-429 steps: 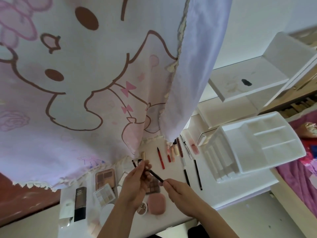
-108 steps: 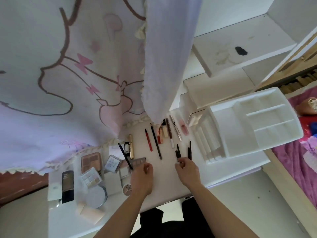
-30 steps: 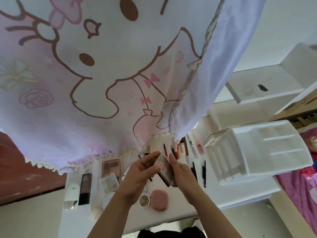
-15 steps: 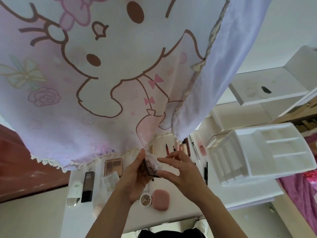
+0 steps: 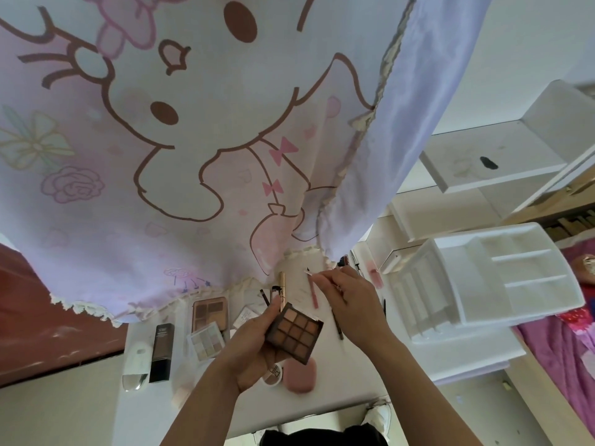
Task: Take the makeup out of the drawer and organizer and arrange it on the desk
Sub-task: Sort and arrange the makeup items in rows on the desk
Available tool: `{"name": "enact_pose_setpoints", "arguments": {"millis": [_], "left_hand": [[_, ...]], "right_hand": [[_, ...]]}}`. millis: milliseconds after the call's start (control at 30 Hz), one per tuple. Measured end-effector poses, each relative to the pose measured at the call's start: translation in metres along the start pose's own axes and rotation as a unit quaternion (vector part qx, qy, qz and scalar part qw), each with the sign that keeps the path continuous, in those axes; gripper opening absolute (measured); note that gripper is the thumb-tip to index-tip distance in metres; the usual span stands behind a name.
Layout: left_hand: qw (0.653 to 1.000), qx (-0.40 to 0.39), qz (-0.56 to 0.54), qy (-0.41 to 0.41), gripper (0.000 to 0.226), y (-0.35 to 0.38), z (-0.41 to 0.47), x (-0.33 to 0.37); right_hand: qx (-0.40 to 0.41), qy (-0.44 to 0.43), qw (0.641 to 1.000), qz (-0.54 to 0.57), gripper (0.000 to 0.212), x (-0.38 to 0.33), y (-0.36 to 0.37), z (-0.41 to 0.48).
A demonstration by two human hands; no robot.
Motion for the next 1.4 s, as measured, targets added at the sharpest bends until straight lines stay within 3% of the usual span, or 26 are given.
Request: {"name": "enact_pose_setpoints", "arguments": {"millis": [267,300,367,433,500,567,700,800,867,1067,1267,1400], "left_hand": [[0.997,0.063,0.036,0.011,0.028,-0.026,0.025,-0.016],[0.997,0.071,0.031,0.008,0.027,-0.027,0.030,-0.020],[0.996,0.086,0.011,0.002,0.025,-0.030,0.039,-0.027],[0.995,0.100,0.011,-0.002,0.027,-0.034,0.049,-0.033],[0.988,0.131,0.083,0.000,0.033,-0.040,0.060,-0.036],[0.949,0.173,0.264,0.008,0.040,-0.052,0.072,-0.037],[0.766,0.138,0.626,0.047,0.030,-0.074,0.097,-0.039],[0.659,0.099,0.746,-0.008,0.043,-0.086,0.108,-0.044],[0.619,0.098,0.778,-0.041,0.048,-0.092,0.112,-0.044],[0.558,0.109,0.817,-0.093,0.055,-0.112,0.110,-0.048],[0.579,0.140,0.795,-0.115,0.059,-0.138,0.096,-0.051],[0.581,0.152,0.796,-0.084,0.053,-0.143,0.086,-0.049]], "right_hand": [[-0.027,0.100,0.991,0.081,0.010,0.027,0.003,0.004],[-0.042,0.116,0.988,0.093,0.015,0.034,0.006,0.005],[-0.065,0.142,0.982,0.109,0.021,0.049,0.011,0.007],[-0.068,0.157,0.977,0.130,0.012,0.061,0.016,0.012],[-0.057,0.167,0.975,0.137,0.008,0.074,0.021,0.023],[-0.047,0.175,0.977,0.116,0.011,0.088,0.027,0.040],[-0.047,0.178,0.983,0.022,0.021,0.109,0.040,0.078],[-0.063,0.187,0.980,-0.029,0.024,0.113,0.050,0.104],[-0.071,0.201,0.976,-0.031,0.026,0.118,0.058,0.120],[-0.113,0.229,0.964,-0.074,0.029,0.126,0.080,0.157],[-0.122,0.260,0.956,-0.056,0.030,0.131,0.105,0.171],[-0.063,0.248,0.966,-0.036,0.050,0.113,0.112,0.156]]}}
Point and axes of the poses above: each hand's wrist, its own z-axis towards the middle knuckle, its own y-axis out of the palm, x = y × z, the point moved 4 cm from there along z, towards the middle knuckle, and after that the axes turned 11 degrees about -x, right-handed, at the moved point
